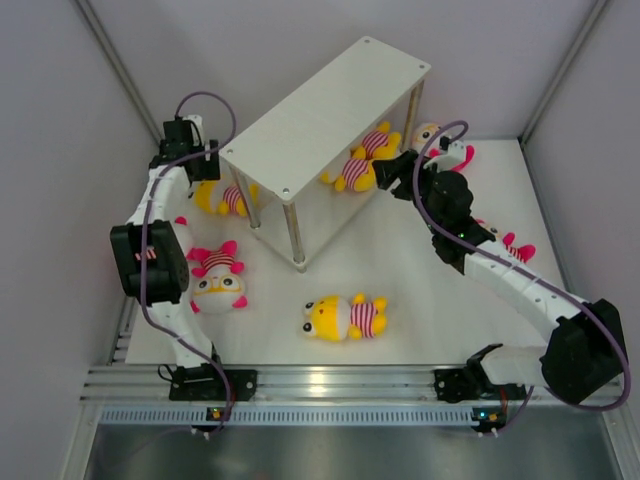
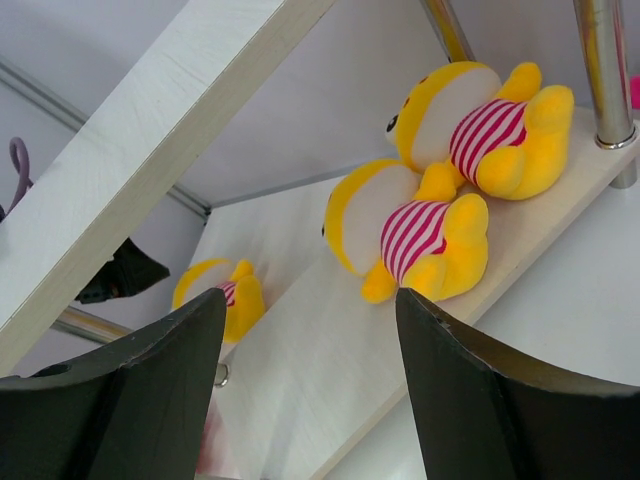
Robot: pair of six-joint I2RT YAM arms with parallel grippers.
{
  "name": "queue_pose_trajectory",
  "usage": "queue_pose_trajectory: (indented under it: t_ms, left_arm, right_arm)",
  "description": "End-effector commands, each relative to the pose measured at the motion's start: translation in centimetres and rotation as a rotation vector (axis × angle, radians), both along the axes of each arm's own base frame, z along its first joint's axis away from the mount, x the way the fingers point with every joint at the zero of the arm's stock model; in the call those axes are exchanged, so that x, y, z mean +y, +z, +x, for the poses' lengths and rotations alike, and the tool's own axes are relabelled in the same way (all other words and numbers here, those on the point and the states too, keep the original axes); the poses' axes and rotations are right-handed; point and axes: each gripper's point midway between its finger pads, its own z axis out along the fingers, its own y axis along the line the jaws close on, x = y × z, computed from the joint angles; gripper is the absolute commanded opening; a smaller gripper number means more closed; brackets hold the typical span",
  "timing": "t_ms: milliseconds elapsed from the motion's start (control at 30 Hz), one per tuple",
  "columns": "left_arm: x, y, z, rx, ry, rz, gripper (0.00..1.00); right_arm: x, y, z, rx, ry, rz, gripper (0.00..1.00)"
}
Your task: Place and organize the stuffed toys onto the shelf
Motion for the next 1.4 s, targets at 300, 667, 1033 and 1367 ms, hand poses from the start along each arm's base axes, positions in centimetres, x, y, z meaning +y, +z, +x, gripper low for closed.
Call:
queue_pose_trajectory:
  t_ms: [300, 667, 1033, 1367]
  left_arm:
    - [0.0, -2.1, 3.4, -0.022, -0.005, 0.09, 0.92]
    - [-0.8, -7.9, 3.6, 0.047, 0.017, -0.138, 0.89]
    - [-3.2, -9.0, 0.7, 0.096, -0.118, -0.291, 0.0]
    - [-7.8, -1.2, 1.5, -0.053, -0.316, -0.426, 0.0]
  right_arm:
    - [-0.4, 1.2, -1.2, -0.039, 0.003, -0.04, 0.69]
    - [-0.9, 1.6, -1.5, -0.045, -0.008, -0.072, 0.69]
    - [1.9, 0.4, -1.1, 0.001, 0.114, -0.05, 0.69]
    - [8.1, -2.3, -0.7, 0.077, 0.367, 0.139, 0.68]
